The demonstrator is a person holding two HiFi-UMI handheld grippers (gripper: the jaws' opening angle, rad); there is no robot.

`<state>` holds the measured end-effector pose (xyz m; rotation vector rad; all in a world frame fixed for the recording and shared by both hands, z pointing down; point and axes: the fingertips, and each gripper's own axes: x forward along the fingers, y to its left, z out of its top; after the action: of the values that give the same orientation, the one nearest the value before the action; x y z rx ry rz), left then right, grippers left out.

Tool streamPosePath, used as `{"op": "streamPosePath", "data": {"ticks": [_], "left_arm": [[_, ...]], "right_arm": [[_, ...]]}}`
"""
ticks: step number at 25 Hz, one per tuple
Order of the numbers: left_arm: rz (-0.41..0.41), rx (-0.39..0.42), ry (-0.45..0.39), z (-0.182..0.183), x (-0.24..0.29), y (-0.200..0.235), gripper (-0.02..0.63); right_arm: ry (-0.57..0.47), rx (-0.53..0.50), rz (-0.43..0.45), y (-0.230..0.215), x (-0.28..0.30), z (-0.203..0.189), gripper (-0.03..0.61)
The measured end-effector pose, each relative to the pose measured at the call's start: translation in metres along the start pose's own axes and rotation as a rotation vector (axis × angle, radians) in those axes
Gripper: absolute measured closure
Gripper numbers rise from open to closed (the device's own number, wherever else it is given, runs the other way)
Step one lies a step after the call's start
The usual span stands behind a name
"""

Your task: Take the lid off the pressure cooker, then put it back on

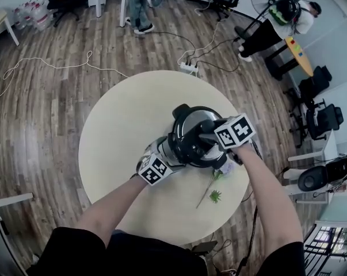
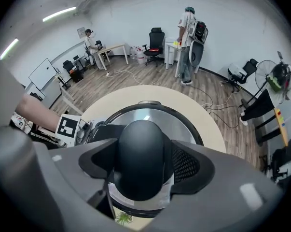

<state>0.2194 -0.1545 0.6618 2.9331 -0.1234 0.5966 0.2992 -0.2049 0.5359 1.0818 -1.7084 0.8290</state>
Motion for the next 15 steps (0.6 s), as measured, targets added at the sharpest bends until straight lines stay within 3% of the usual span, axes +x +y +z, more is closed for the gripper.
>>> {"op": "streamPosePath", "data": {"ticks": [6,12,15], "left_arm": [[0.009,0.004,-0.009,-0.0030,0.0018,0.0002,0.025],[0.014,-0.001,0.006,-0.0056,0.0010,-0.0021,0.025],[0.020,-0.003,0.010,-0.0058,0.0012,-0.0009,0.025]], "right_arm": [[0.060,0.001,-0.026,0.0029,0.0080,-0.0020,0.281],[0.088,0.099,-0.063,0.0027,0.0097,-0.0041,0.291],[0.097,0.225,-0.095,-0.0021,0.0108,-0.0042,0.291]]}}
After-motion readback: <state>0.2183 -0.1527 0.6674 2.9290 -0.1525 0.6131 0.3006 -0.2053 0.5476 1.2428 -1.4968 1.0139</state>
